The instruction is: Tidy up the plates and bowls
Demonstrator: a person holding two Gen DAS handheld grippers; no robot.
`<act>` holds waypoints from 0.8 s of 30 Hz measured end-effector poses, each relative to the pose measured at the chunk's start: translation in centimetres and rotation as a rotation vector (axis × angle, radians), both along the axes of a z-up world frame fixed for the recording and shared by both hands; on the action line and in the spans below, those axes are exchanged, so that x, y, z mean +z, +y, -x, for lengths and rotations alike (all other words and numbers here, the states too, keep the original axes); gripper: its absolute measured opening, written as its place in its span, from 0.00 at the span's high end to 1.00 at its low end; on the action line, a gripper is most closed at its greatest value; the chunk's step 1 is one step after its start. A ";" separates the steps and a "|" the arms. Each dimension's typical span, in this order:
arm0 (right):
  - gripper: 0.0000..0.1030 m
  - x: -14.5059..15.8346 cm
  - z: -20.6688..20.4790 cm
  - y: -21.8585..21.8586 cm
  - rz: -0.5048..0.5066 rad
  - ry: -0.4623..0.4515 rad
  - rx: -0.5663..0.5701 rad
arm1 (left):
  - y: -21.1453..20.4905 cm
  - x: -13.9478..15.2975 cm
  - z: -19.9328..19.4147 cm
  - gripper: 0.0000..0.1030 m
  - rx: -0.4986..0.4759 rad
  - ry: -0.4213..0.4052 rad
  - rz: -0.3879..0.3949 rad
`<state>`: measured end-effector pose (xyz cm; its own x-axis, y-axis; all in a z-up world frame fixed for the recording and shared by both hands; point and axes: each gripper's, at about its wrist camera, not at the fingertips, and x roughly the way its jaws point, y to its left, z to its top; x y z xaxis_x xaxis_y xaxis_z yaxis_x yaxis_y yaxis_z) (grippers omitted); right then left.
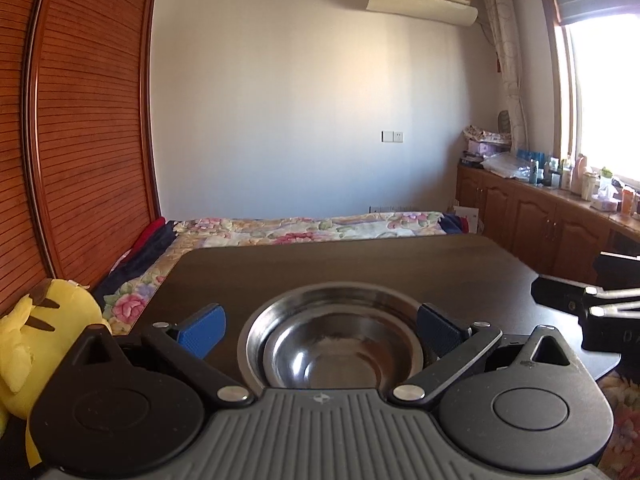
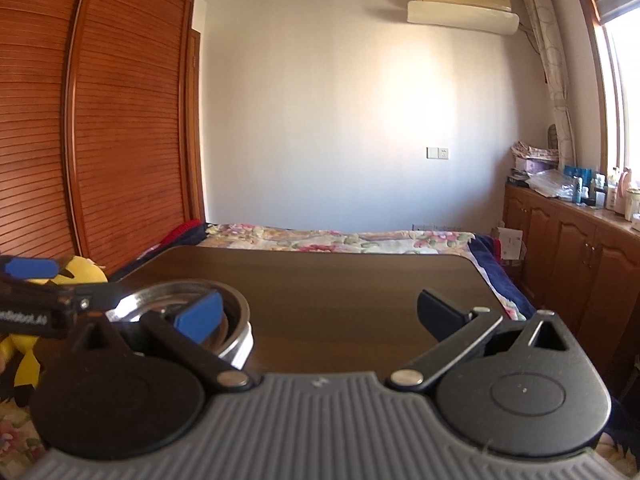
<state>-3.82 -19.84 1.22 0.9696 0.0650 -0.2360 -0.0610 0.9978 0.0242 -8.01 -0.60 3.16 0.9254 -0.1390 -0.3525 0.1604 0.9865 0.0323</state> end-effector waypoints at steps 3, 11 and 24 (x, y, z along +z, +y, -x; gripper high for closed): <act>0.00 -0.2 0.3 0.0 0.011 0.006 -0.014 | 0.0 -0.7 0.5 0.00 0.014 0.017 -0.015; 0.00 -1.3 0.8 0.2 0.012 0.032 -0.027 | 0.2 -2.3 0.6 0.00 0.041 0.051 -0.034; 0.00 -2.1 0.8 -0.2 0.015 0.049 -0.043 | 0.1 -3.4 0.4 0.00 0.041 0.078 -0.029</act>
